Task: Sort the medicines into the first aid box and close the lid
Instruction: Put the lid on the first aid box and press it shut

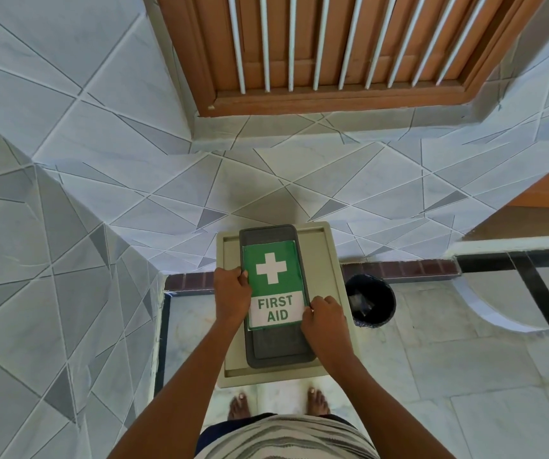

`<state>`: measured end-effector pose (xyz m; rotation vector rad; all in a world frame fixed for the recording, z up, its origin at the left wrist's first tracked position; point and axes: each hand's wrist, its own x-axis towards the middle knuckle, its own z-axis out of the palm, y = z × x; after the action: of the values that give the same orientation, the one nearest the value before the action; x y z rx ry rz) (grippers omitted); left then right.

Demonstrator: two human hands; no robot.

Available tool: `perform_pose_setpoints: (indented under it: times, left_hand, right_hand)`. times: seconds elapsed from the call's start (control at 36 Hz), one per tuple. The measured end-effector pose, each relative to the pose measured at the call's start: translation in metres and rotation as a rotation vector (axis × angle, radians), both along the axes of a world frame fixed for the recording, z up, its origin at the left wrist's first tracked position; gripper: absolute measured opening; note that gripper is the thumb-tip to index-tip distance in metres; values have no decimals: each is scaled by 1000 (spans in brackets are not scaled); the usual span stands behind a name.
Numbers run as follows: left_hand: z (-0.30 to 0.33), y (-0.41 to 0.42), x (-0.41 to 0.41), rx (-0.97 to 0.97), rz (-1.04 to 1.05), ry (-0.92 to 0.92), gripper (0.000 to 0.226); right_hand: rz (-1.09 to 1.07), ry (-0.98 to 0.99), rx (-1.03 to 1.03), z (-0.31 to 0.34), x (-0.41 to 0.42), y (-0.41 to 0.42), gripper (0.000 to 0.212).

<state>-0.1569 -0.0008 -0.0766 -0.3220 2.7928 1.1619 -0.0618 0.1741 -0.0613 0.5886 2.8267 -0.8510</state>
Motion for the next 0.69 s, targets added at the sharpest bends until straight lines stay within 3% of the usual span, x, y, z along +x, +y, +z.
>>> perform_pose_setpoints:
  times: [0.25, 0.39, 0.47, 0.69]
  left_hand:
    - [-3, -2, -1, 151, 78, -73, 28]
    - [2, -2, -7, 204, 91, -76, 17]
    - [0, -5, -19, 170, 132, -32, 22]
    - [-3, -4, -81, 17, 96, 36, 39]
  right_hand:
    - [3, -75, 51, -1, -4, 5, 23]
    - [-99, -82, -171, -6, -18, 16, 11]
    - [-115, -22, -259, -4, -42, 21, 27]
    - [-162, 112, -199, -13, -146, 16, 48]
